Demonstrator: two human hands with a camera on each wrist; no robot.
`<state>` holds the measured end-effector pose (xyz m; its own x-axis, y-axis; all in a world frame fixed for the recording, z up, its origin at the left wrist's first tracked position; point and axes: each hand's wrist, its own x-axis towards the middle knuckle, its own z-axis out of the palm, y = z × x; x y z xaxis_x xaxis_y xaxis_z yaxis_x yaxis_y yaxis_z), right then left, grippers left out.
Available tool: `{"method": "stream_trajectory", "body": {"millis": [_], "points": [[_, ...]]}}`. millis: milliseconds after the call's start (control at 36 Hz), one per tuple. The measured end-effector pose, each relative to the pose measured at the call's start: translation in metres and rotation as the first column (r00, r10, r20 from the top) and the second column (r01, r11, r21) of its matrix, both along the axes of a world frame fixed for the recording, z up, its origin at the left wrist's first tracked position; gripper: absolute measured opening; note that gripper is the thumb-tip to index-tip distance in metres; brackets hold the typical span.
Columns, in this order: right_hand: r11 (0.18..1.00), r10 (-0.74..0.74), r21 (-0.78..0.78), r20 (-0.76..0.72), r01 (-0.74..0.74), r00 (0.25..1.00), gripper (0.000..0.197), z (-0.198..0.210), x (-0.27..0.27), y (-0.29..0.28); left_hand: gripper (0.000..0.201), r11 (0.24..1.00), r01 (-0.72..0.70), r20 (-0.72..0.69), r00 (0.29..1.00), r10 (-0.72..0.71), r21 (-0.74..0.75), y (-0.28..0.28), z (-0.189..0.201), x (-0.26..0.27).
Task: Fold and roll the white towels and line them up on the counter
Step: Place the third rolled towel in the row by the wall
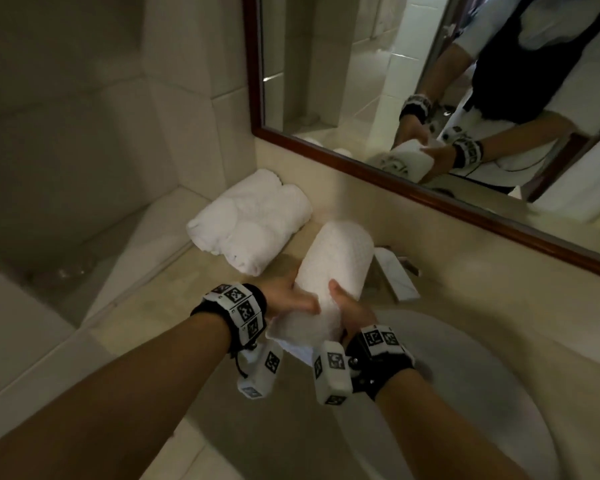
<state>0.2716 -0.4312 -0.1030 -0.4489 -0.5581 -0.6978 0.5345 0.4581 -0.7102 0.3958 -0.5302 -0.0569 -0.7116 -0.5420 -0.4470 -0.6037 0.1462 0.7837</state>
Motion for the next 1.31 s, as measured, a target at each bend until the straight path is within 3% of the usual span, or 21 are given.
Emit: {"method": "stream_trajectory", "body": {"millis": [56,111,167,222,278,333,361,417,444,472,528,556,611,694,750,833,944,1055,1111,1250,1305], "points": [[1.0,0.025,0.015,-0.04,-0.024,0.999,0.133,-0.019,-0.015,-0.031,0.091,0.999,0.012,0.046,0.999,-0.01,-0.032,-0.027,0.001,-0.011],[0.998,0.057,0.013,-0.065,-0.056,0.996,0.127,-0.027,-0.027,-0.057,0.099,0.991,0.032,0.085,0.996,-0.021,-0.129,-0.053,0.004,-0.025],[0.998,0.06,0.006,-0.079,-0.06,0.995,0.117,-0.019,-0.032,-0.079,0.08,0.977,0.064,0.153,0.988,-0.033,-0.204,-0.075,0.001,-0.039],[0.996,0.083,0.041,-0.092,-0.08,0.992,0.123,-0.028,-0.042,-0.101,0.06,0.965,0.118,0.219,0.974,-0.066,-0.235,-0.095,-0.003,-0.049],[0.991,0.111,0.081,-0.077,-0.104,0.991,0.132,-0.046,-0.053,-0.124,0.052,0.962,0.123,0.231,0.971,-0.066,-0.244,-0.112,-0.008,-0.056],[0.985,0.121,0.133,-0.084,-0.109,0.989,0.14,-0.055,-0.062,-0.14,0.062,0.962,0.101,0.25,0.968,-0.035,-0.254,-0.124,-0.013,-0.059],[0.986,0.114,0.129,-0.083,-0.103,0.99,0.141,-0.079,-0.071,-0.15,0.075,0.957,0.115,0.272,0.962,-0.04,-0.267,-0.131,-0.018,-0.06],[0.985,0.117,0.135,-0.071,-0.107,0.991,0.143,-0.061,-0.061,-0.157,0.094,0.927,0.228,0.323,0.938,-0.126,-0.299,-0.137,-0.025,-0.064],[0.985,0.104,0.142,-0.061,-0.094,0.993,0.14,-0.038,-0.052,-0.157,0.098,0.906,0.293,0.344,0.921,-0.182,-0.304,-0.137,-0.029,-0.065],[0.98,0.117,0.168,-0.063,-0.105,0.991,0.125,-0.013,-0.043,-0.159,0.097,0.893,0.343,0.366,0.903,-0.227,-0.292,-0.138,-0.034,-0.067],[0.955,0.195,0.242,-0.064,-0.174,0.979,0.078,0.008,-0.035,-0.163,0.094,0.886,0.392,0.384,0.879,-0.281,-0.249,-0.138,-0.041,-0.07],[0.949,0.19,0.268,-0.061,-0.168,0.98,0.068,0.005,-0.037,-0.165,0.094,0.881,0.406,0.387,0.873,-0.296,-0.243,-0.138,-0.044,-0.071],[0.945,0.173,0.289,-0.051,-0.151,0.984,0.064,0.004,-0.04,-0.168,0.093,0.844,0.459,0.423,0.847,-0.322,-0.277,-0.14,-0.044,-0.073],[0.927,0.164,0.352,-0.065,-0.131,0.984,0.072,0.008,-0.034,-0.17,0.087,0.723,0.588,0.514,0.773,-0.371,-0.362,-0.152,-0.037,-0.074],[0.903,0.198,0.416,-0.178,-0.108,0.964,0.073,0.013,-0.032,-0.167,0.077,0.685,0.633,0.503,0.751,-0.428,-0.362,-0.169,-0.032,-0.073],[0.866,0.306,0.493,-0.394,-0.082,0.867,0.07,0.016,-0.038,-0.161,0.062,0.757,0.557,0.39,0.817,-0.426,-0.341,-0.204,-0.022,-0.063],[0.84,0.416,0.529,-0.483,-0.122,0.771,0.091,0.023,-0.04,-0.166,0.069,0.793,0.355,0.349,0.917,-0.193,-0.495,-0.255,-0.021,-0.043],[0.838,0.445,0.494,-0.371,-0.232,0.815,0.121,0.015,-0.024,-0.186,0.084,0.806,0.264,0.391,0.919,-0.043,-0.53,-0.281,-0.037,-0.028],[0.853,0.406,0.481,-0.365,-0.203,0.838,0.128,0.003,-0.017,-0.19,0.094,0.803,0.219,0.388,0.922,0.017,-0.554,-0.285,-0.042,-0.023],[0.876,0.186,0.481,-0.284,-0.027,0.941,0.118,-0.019,-0.018,-0.176,0.105,0.846,0.13,0.35,0.934,0.07,-0.517,-0.295,-0.058,-0.008],[0.891,0.13,0.454,-0.259,0.002,0.957,0.122,-0.024,-0.021,-0.174,0.106,0.877,0.121,0.337,0.94,0.049,-0.465,-0.295,-0.063,-0.005]]}}
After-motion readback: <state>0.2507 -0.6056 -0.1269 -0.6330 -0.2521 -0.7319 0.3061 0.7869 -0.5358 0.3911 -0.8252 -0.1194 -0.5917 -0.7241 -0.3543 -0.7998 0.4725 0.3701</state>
